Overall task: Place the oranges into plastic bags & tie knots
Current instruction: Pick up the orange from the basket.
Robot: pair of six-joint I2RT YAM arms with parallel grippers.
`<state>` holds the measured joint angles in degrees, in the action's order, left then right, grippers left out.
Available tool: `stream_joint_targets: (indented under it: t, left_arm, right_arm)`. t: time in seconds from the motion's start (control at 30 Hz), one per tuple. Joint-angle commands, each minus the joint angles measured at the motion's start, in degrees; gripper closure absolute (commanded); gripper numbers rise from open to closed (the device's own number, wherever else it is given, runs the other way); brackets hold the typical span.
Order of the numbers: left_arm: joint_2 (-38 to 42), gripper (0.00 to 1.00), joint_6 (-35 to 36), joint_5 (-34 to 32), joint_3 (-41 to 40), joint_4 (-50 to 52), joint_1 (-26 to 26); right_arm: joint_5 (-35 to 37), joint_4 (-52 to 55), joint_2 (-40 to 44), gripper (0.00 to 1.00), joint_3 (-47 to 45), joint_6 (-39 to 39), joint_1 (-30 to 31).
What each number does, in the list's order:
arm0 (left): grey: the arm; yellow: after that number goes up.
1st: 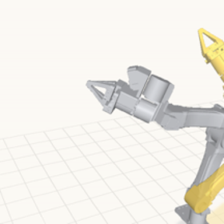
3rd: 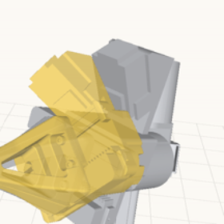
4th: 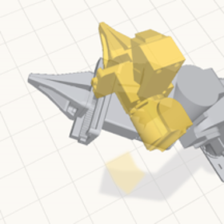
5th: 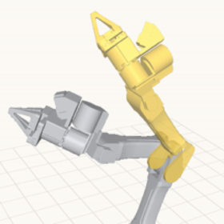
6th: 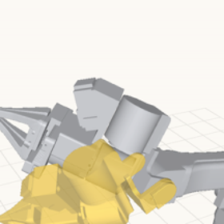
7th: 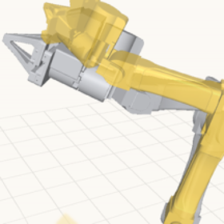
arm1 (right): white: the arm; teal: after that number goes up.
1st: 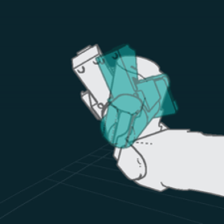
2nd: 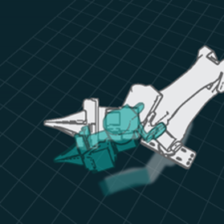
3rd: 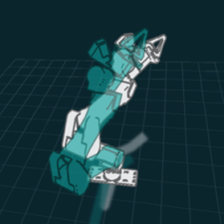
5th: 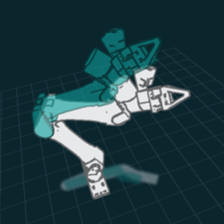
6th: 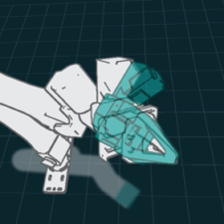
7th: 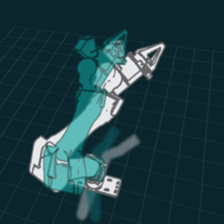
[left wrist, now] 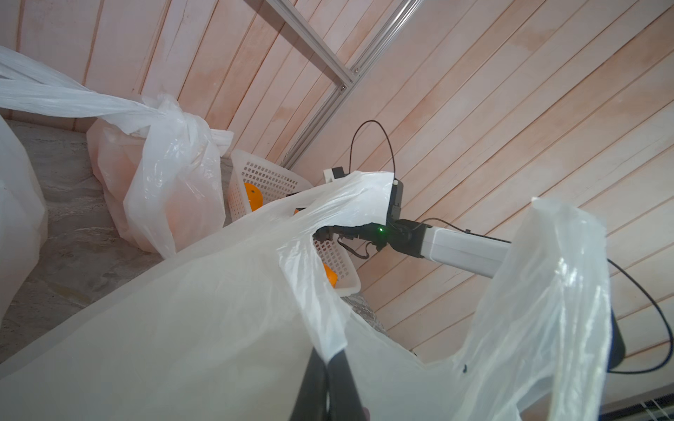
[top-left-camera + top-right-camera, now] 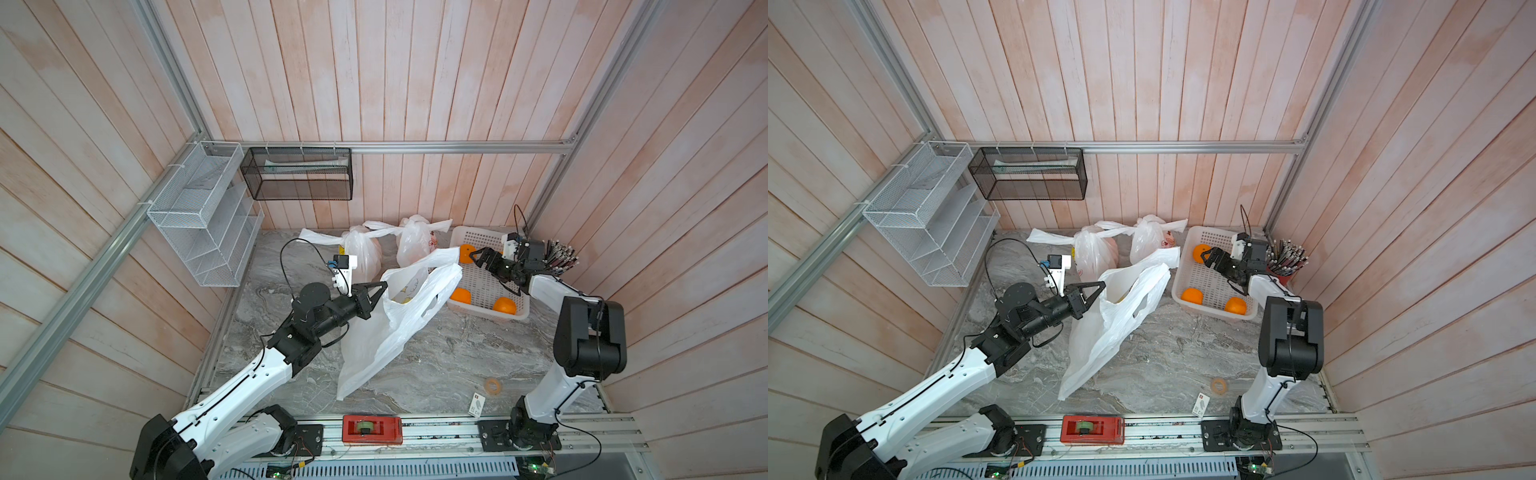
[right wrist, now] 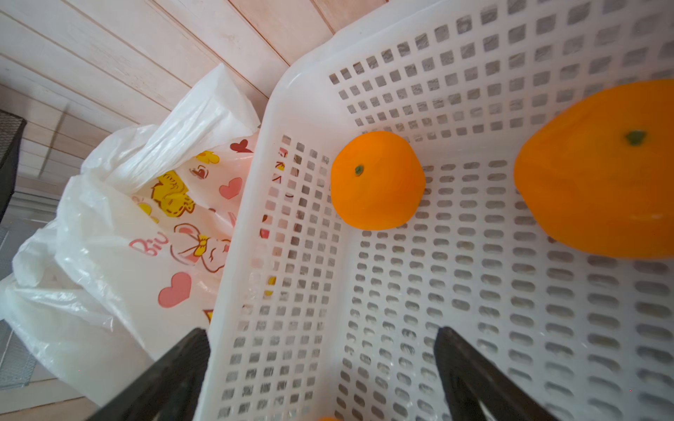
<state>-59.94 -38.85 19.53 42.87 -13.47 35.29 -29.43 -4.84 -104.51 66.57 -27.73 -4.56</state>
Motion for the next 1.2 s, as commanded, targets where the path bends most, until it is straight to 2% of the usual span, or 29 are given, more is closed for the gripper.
stream_joint_targets:
  t: [0.0, 0.27, 0.57, 0.67, 0.8, 0.93, 1.17]
  left_arm:
    - [-1.07, 1.00, -0.54, 2.08, 2.22, -3.43, -0.26]
    - [-3.02, 1.00, 0.56, 4.02, 2.61, -4.43, -0.42]
    - [-4.12, 1.00, 1.67, 6.59, 2.22, -5.34, -0.44]
    - [-4.21, 1.00, 1.67, 6.40, 2.13, -5.25, -0.41]
    - [-4.14, 1.00, 2.09, 5.11, 2.28, -4.08, -0.40]
    - [-4.22, 1.00, 2.38, 4.47, 2.43, -3.22, -0.48]
    - [-5.40, 1.00, 1.70, 5.61, 1.87, -4.71, -0.57]
  right_arm:
    - [6.02, -1.23, -4.45, 0.02, 4.93, -3.06, 2.12]
    - [12.25, -0.08, -14.25, 0.02, 12.42, -6.29, 4.04]
    - [10.32, 2.32, -22.57, 0.02, 21.87, -6.38, 4.38]
    - [9.58, 3.46, -24.69, 0.07, 24.15, -6.30, 4.56]
    - [7.72, 3.03, -26.49, 0.22, 24.75, -6.87, 4.71]
    - [7.26, 1.61, -24.18, 0.41, 22.31, -6.56, 4.56]
    - [6.04, -5.80, -7.24, 0.47, 6.65, -4.48, 2.77]
